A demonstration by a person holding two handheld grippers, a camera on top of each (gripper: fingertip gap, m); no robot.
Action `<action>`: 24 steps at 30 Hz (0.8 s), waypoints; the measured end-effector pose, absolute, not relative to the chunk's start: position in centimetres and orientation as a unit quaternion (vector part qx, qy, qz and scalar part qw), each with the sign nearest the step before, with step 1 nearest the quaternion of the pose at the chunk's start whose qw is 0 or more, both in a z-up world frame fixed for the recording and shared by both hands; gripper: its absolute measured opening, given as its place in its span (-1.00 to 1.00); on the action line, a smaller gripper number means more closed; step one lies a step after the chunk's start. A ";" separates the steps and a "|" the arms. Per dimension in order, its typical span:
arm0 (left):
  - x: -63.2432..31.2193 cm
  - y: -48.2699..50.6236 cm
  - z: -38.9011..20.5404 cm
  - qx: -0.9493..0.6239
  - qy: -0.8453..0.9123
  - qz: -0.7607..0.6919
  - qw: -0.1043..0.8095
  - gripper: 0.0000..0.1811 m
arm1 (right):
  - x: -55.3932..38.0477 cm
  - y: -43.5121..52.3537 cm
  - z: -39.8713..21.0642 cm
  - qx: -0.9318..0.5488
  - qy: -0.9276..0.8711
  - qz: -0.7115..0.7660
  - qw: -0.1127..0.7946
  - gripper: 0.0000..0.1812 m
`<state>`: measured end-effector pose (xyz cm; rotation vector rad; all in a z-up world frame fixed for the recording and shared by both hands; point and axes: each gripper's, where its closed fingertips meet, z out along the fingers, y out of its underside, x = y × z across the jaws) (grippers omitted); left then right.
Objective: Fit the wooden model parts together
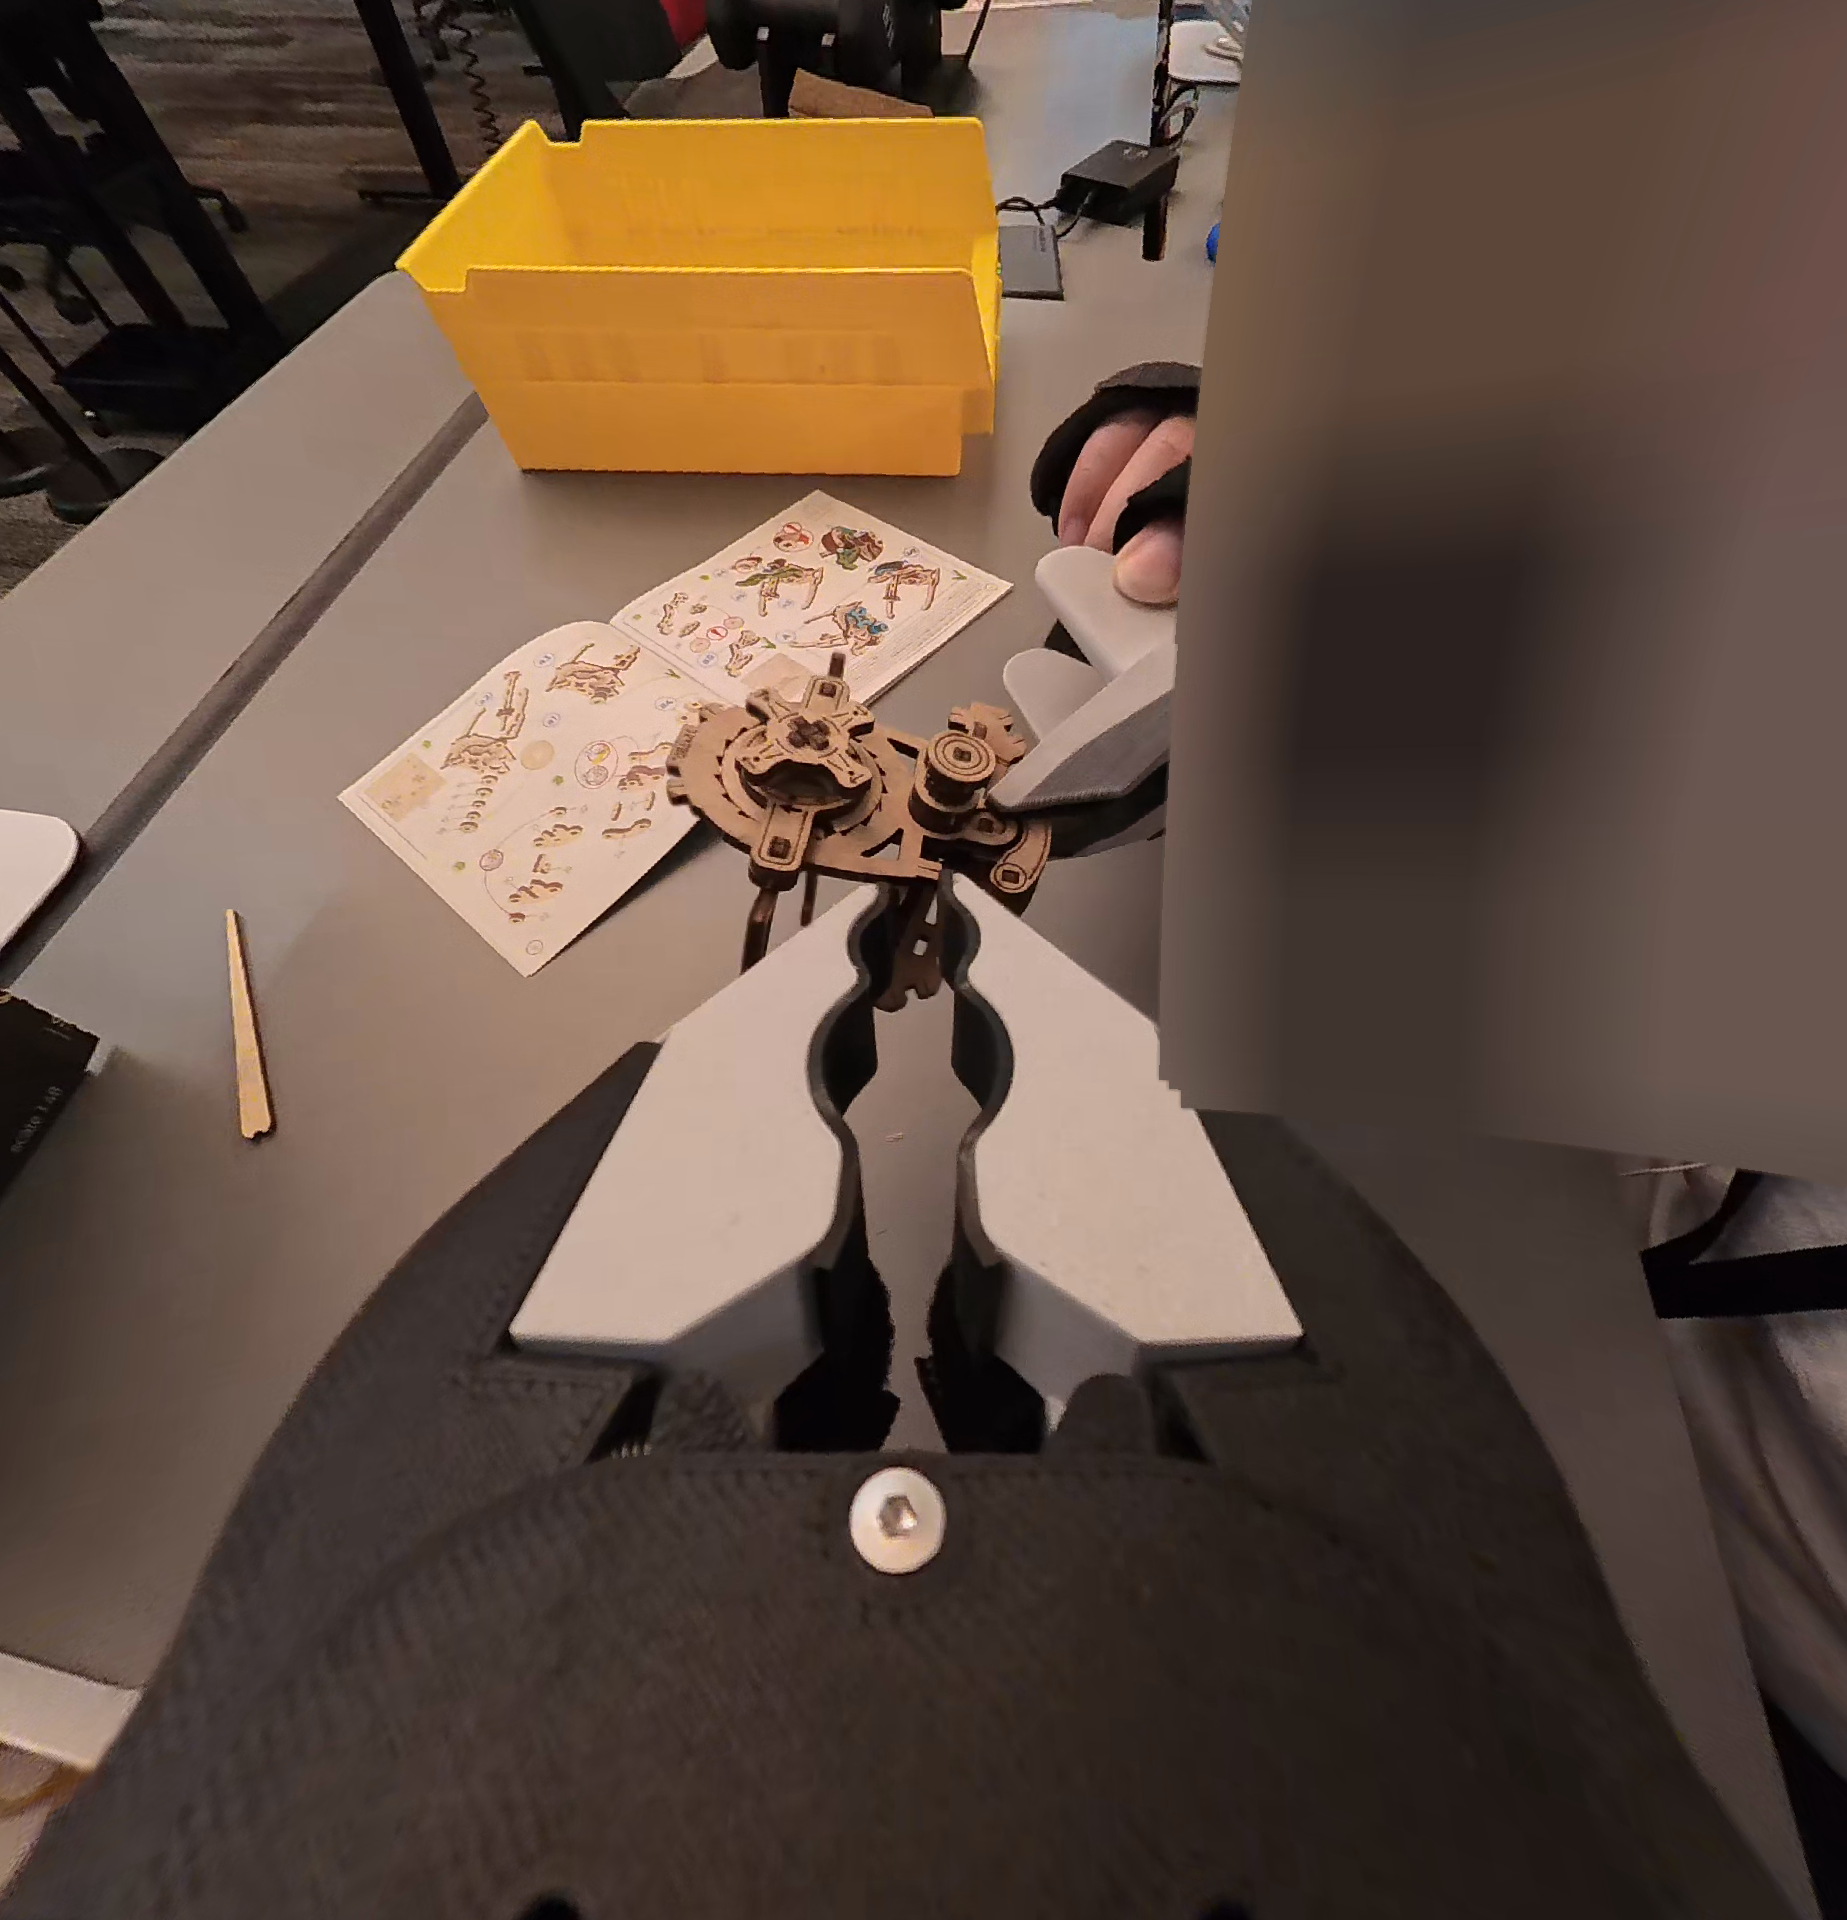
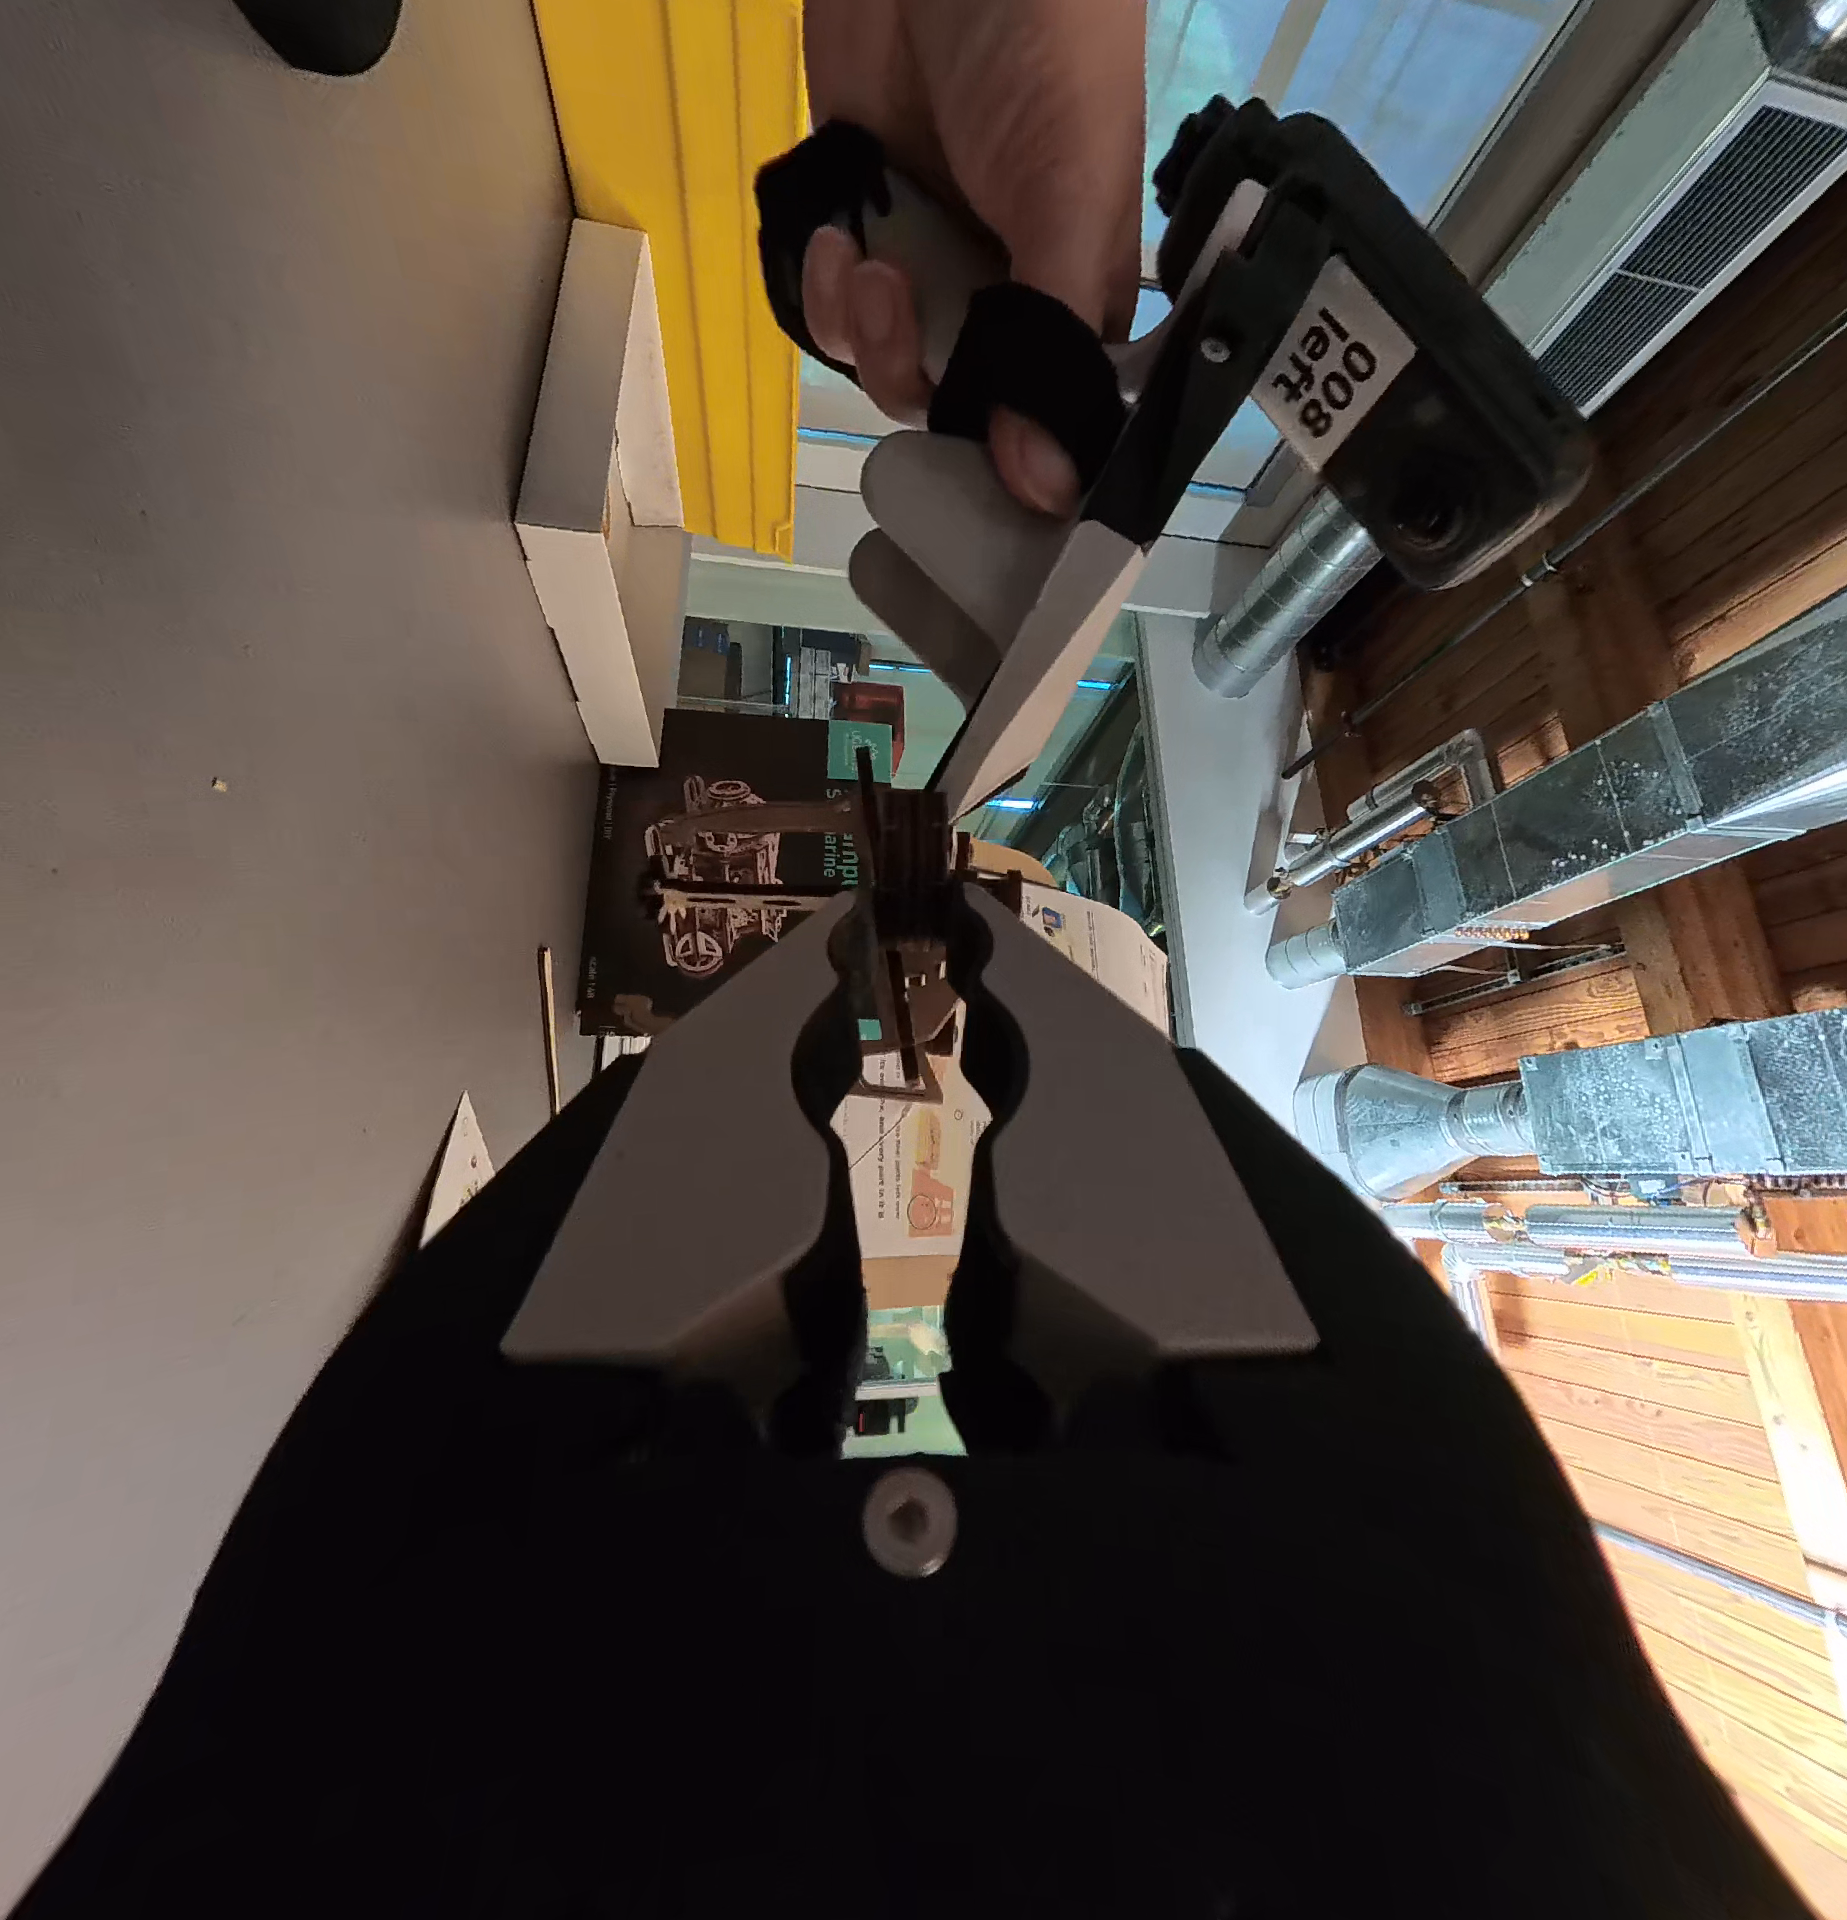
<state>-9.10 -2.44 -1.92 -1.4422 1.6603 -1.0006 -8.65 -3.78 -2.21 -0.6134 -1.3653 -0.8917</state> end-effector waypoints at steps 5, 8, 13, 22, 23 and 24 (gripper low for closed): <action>-9.2 -2.2 -1.9 -0.550 0.653 -0.358 0.379 -0.96 | -8.5 -3.7 -2.2 -0.268 -0.601 -0.390 0.644 -0.87; -9.3 -2.1 -1.9 -0.555 0.648 -0.363 0.374 -0.97 | -8.6 -3.5 -2.1 -0.271 -0.600 -0.387 0.646 -0.87; -9.4 -1.9 -2.0 -0.551 0.651 -0.351 0.386 -0.98 | -8.6 -3.3 -2.2 -0.284 -0.601 -0.375 0.646 -0.87; -9.4 -1.9 -2.3 -0.567 0.625 -0.391 0.369 -0.95 | -8.6 -3.2 -2.4 -0.298 -0.599 -0.368 0.646 -0.87; -9.3 -1.8 -2.3 -0.567 0.624 -0.390 0.370 -0.93 | -8.6 -3.1 -2.4 -0.300 -0.599 -0.369 0.645 -0.87; -9.3 -1.8 -2.3 -0.569 0.622 -0.390 0.371 -0.90 | -8.5 -2.9 -2.4 -0.302 -0.597 -0.372 0.643 -0.88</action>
